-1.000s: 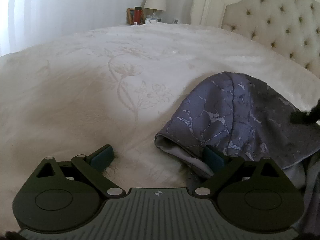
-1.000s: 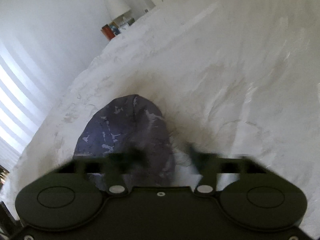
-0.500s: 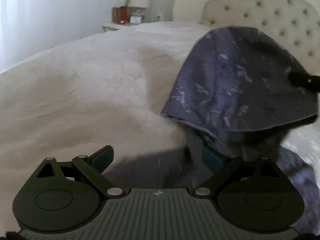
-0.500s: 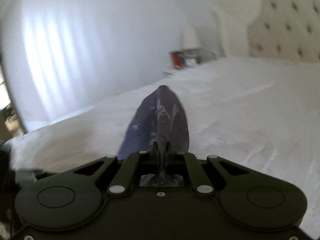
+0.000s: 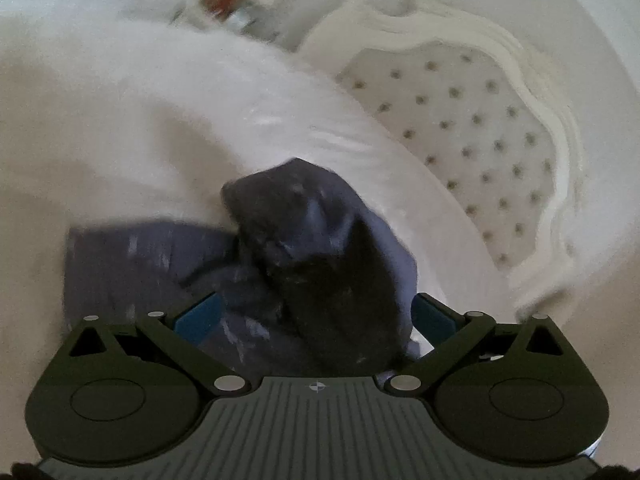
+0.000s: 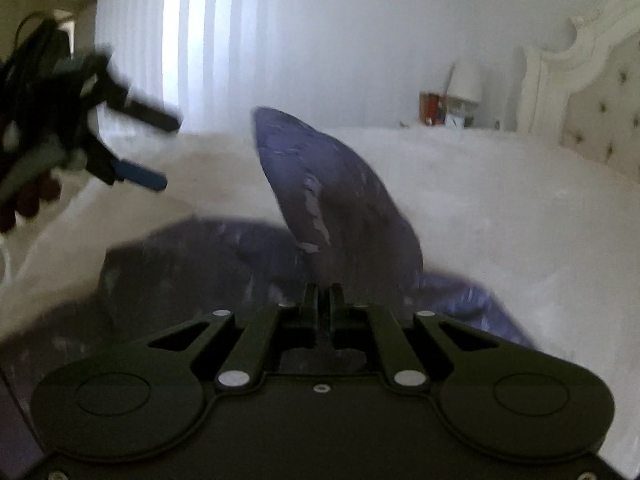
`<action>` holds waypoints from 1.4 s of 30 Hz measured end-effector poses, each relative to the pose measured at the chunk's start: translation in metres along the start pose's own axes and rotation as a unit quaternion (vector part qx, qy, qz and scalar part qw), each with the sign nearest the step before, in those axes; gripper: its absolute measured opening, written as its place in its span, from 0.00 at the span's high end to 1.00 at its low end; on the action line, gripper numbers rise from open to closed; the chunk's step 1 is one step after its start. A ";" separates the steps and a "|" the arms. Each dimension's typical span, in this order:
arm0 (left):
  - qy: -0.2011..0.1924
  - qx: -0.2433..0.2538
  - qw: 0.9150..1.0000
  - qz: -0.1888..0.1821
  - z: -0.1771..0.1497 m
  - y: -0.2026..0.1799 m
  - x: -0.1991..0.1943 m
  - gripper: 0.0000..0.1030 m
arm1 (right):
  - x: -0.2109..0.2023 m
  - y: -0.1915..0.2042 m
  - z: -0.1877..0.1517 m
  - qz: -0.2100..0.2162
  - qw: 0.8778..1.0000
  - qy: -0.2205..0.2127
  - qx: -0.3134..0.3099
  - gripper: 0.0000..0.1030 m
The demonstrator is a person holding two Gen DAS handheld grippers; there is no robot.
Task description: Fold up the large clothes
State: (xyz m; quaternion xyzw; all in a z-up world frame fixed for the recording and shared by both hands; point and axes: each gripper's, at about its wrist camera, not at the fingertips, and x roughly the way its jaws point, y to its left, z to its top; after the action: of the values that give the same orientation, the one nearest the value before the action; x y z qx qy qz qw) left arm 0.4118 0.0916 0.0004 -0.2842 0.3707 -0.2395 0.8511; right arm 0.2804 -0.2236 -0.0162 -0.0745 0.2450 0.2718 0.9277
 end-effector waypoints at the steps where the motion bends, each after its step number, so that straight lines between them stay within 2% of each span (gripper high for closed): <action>1: 0.003 -0.018 1.000 -0.002 0.000 0.004 0.006 0.00 | -0.001 0.002 -0.006 0.000 1.000 0.006 0.006 0.89; 4: -0.011 -0.060 0.998 -0.018 0.002 0.012 0.017 0.00 | -0.002 0.003 -0.017 -0.008 1.000 0.012 0.011 0.89; 7: -0.023 -0.070 0.997 -0.021 0.004 0.010 0.021 0.00 | -0.007 0.000 -0.023 -0.008 1.000 0.012 0.024 0.89; 11: 0.007 -0.060 0.998 0.007 0.010 0.005 0.044 0.00 | -0.009 -0.003 -0.031 -0.007 0.999 0.011 0.037 0.88; 13: 0.032 -0.067 0.997 0.018 0.009 0.004 0.058 0.04 | -0.007 -0.004 -0.035 -0.006 0.999 0.010 0.048 0.87; 14: 0.049 -0.081 0.995 0.014 0.008 0.006 0.065 0.13 | -0.007 -0.005 -0.036 -0.005 0.998 0.010 0.056 0.86; 15: 0.062 -0.098 0.993 -0.004 0.004 0.008 0.070 0.52 | -0.007 -0.007 -0.036 -0.005 0.998 0.010 0.065 0.83; 16: 0.064 -0.115 0.991 -0.020 0.002 0.008 0.072 0.85 | -0.008 -0.009 -0.037 -0.006 0.997 0.010 0.077 0.80; 17: 0.053 -0.126 0.990 -0.015 0.001 0.006 0.072 0.92 | -0.009 -0.011 -0.037 -0.007 0.996 0.010 0.090 0.80; 18: 0.041 -0.125 0.991 -0.012 0.002 0.001 0.072 0.92 | -0.011 -0.016 -0.037 -0.005 0.994 0.010 0.110 0.77; 20: 0.030 -0.110 0.993 -0.024 0.011 -0.012 0.069 0.92 | -0.019 -0.028 -0.038 0.015 0.985 0.010 0.170 0.58; 22: 0.019 -0.107 0.993 -0.037 0.020 -0.022 0.065 0.92 | -0.030 -0.043 -0.042 0.046 0.968 0.000 0.249 0.14; 23: 0.014 -0.108 0.993 -0.046 0.025 -0.028 0.064 0.92 | -0.036 -0.049 -0.045 0.064 0.956 -0.011 0.285 0.10; 25: 0.010 -0.108 0.993 -0.055 0.033 -0.037 0.064 0.92 | -0.043 -0.058 -0.052 0.110 0.927 -0.038 0.356 0.08; 27: 0.008 -0.111 0.992 -0.059 0.037 -0.043 0.066 0.92 | -0.039 -0.067 -0.060 0.164 0.886 -0.051 0.430 0.02; 31: 0.007 -0.127 0.990 -0.065 0.035 -0.041 0.069 0.92 | -0.006 -0.075 -0.075 0.246 0.790 -0.060 0.557 0.01; 33: 0.006 -0.129 0.989 -0.065 0.034 -0.040 0.070 0.92 | 0.014 -0.074 -0.080 0.264 0.760 -0.059 0.591 0.01; 36: 0.005 -0.149 0.986 -0.073 0.030 -0.033 0.065 0.92 | 0.040 -0.076 -0.085 0.247 0.737 -0.053 0.627 0.01; 38: 0.004 -0.152 0.986 -0.076 0.026 -0.031 0.058 0.92 | 0.047 -0.086 -0.084 0.222 0.727 -0.058 0.647 0.01; 39: 0.002 -0.142 0.987 -0.076 0.024 -0.034 0.053 0.92 | 0.046 -0.092 -0.080 0.206 0.729 -0.069 0.649 0.01; 40: -0.001 -0.124 0.989 -0.075 0.018 -0.036 0.048 0.92 | 0.041 -0.099 -0.074 0.188 0.737 -0.085 0.643 0.01; 42: -0.005 -0.088 0.993 -0.072 0.004 -0.044 0.038 0.91 | 0.024 -0.109 -0.057 0.150 0.768 -0.115 0.611 0.01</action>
State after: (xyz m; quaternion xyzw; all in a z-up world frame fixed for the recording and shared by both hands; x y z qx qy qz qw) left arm 0.4294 0.0378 0.0126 -0.3853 0.3644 -0.2651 0.8053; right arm 0.3333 -0.3195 -0.0773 0.5780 0.2589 0.2067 0.7458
